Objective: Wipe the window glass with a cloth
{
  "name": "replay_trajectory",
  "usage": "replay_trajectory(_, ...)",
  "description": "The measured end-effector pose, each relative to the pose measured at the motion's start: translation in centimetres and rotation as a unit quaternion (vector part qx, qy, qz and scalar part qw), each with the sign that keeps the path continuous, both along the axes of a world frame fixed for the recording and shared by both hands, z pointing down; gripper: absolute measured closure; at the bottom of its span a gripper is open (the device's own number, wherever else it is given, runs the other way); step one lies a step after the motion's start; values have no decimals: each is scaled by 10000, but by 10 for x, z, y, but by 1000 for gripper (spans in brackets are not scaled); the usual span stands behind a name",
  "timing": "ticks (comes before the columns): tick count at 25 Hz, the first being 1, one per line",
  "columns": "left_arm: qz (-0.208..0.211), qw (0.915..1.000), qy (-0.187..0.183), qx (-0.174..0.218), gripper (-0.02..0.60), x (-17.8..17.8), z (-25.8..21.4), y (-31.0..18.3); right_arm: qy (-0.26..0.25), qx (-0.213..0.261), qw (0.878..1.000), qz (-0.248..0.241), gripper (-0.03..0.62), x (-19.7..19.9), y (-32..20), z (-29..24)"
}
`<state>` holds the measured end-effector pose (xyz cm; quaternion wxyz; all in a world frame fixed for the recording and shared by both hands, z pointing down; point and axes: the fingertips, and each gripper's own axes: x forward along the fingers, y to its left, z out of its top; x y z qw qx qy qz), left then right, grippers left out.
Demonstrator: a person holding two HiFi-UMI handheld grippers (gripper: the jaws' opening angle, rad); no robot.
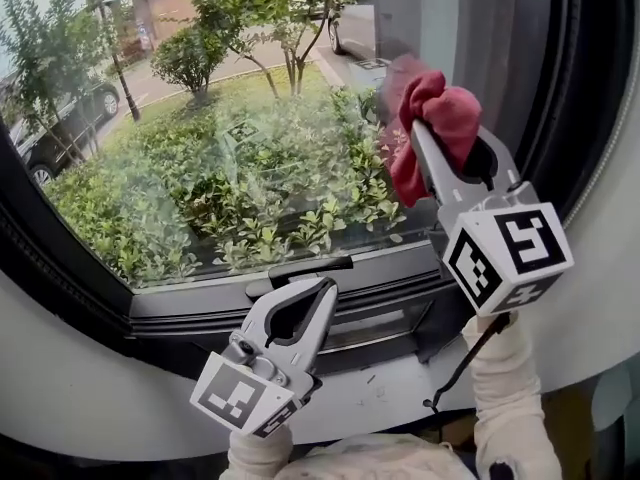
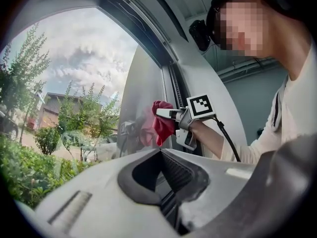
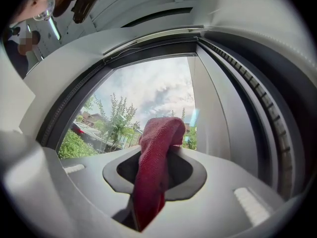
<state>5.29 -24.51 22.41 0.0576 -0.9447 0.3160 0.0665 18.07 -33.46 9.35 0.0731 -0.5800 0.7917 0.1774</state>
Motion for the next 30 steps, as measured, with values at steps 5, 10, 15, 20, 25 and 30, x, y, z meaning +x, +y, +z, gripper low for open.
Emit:
replay_trajectory(5, -53, 9999, -92, -132, 581, -5, 14, 2, -65, -179, 9998, -25, 470, -3, 0, 38)
replay_trajectory(10, -101, 9996, -125, -216, 581, -13, 22, 4, -115, -318, 9994, 59, 470, -6, -3, 61)
replay_trajectory(15, -121, 9996, -95, -222, 581, -26, 21, 8, -190, -385, 9990, 109, 470, -18, -2, 59)
replay_trajectory(20, -169, 9997, -27, -199, 581, -46, 18, 11, 22, -330, 9994, 32, 468, -60, -1, 54)
replay_trajectory(25, -247, 9996, 5, -164, 581, -74, 17, 12, 203, -220, 9993, -212, 468, -119, 0, 51)
replay_trajectory(30, -389, 9991, 71, -146, 581, -112, 14, 16, 409, -161, 9979, -475, 468, -183, 5, 50)
